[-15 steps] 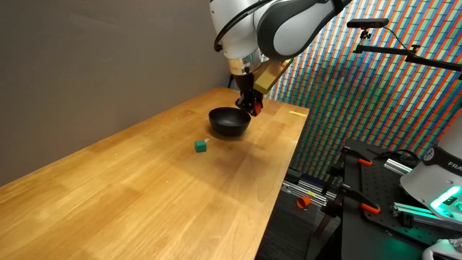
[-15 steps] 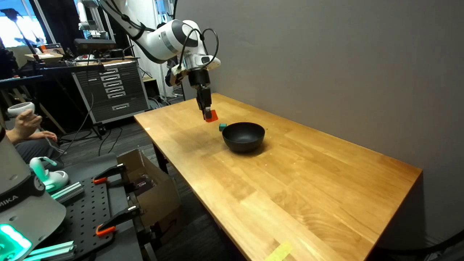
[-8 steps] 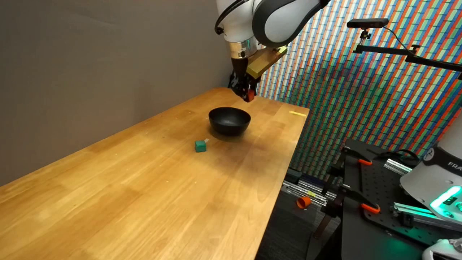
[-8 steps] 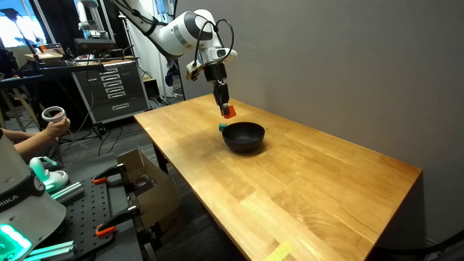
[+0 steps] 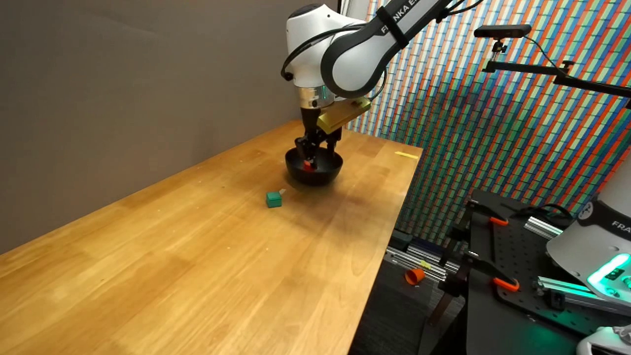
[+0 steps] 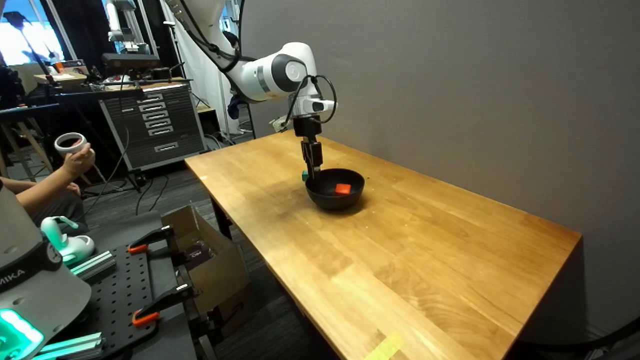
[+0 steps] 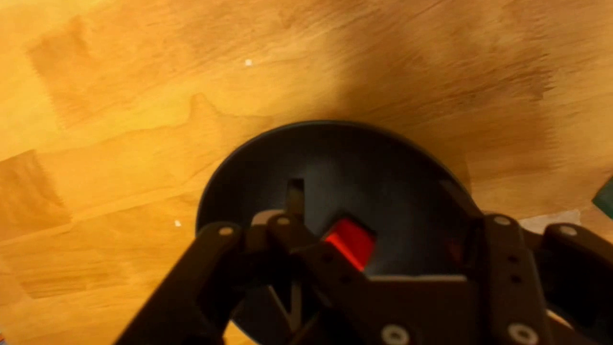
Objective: Put the orange and green blocks in the black bowl one at a time
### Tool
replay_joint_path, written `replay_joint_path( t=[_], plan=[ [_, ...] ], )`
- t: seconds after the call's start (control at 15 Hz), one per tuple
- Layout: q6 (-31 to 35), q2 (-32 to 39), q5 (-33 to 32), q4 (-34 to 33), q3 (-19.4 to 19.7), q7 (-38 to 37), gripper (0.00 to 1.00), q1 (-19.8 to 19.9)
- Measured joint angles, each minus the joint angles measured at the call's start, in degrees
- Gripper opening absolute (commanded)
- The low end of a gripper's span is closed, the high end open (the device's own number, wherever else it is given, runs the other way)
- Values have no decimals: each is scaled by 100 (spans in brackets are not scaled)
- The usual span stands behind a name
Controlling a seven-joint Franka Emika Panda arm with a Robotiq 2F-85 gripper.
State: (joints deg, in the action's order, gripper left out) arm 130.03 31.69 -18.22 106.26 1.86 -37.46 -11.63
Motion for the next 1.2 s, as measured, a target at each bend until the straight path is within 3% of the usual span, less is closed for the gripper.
replay_joint_path(
  t=[0.6, 1.2],
  plan=[
    [30, 151, 1276, -706, -565, 479, 100, -213],
    [78, 1129, 1697, -1301, -444, 52, 100, -377]
  ],
)
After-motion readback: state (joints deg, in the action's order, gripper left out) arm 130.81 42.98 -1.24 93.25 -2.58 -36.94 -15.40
